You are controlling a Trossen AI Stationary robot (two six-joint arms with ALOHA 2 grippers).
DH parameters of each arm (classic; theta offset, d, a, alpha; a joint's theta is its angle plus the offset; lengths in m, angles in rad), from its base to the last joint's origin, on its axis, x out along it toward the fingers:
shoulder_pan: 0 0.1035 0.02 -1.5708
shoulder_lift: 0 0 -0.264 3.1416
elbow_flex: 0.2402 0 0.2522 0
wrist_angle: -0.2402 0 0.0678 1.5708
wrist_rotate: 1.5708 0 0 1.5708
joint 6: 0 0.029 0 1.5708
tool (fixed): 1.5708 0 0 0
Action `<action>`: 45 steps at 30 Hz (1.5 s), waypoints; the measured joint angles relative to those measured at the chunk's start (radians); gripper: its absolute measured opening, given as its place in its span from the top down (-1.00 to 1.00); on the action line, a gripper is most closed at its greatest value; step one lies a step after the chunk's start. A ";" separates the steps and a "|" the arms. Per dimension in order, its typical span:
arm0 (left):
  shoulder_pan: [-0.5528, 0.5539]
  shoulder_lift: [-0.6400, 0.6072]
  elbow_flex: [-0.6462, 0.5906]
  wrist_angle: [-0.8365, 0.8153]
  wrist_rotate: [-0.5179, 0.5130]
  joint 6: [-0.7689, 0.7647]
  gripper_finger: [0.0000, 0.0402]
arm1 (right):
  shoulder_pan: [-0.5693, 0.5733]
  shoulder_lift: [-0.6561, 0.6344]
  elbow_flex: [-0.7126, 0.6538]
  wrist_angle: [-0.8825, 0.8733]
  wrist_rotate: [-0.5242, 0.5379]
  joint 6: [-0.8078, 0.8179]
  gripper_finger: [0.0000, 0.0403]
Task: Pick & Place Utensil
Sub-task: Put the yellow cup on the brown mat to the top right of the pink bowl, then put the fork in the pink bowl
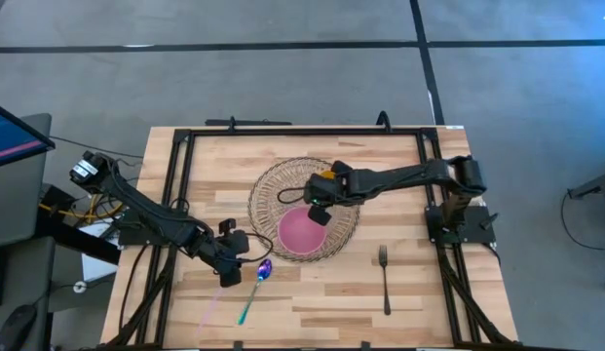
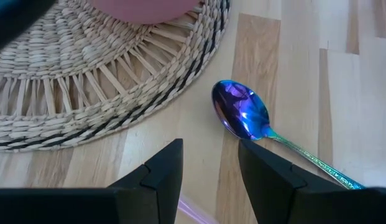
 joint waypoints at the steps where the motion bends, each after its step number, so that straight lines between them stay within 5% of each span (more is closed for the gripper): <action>1: 0.000 0.000 0.000 0.000 0.000 0.000 0.22 | -0.001 0.009 0.005 0.000 0.004 -0.001 0.93; 10: 0.000 0.000 0.000 0.001 0.000 0.000 0.22 | 0.002 0.024 0.024 -0.007 -0.001 -0.003 0.80; 32: 0.000 0.000 0.000 0.003 0.000 0.000 0.22 | 0.006 0.016 0.027 -0.071 0.003 -0.021 0.07; 45: 0.000 0.000 0.000 0.010 0.000 0.000 0.22 | 0.081 0.015 0.294 -0.360 0.060 -0.019 -0.01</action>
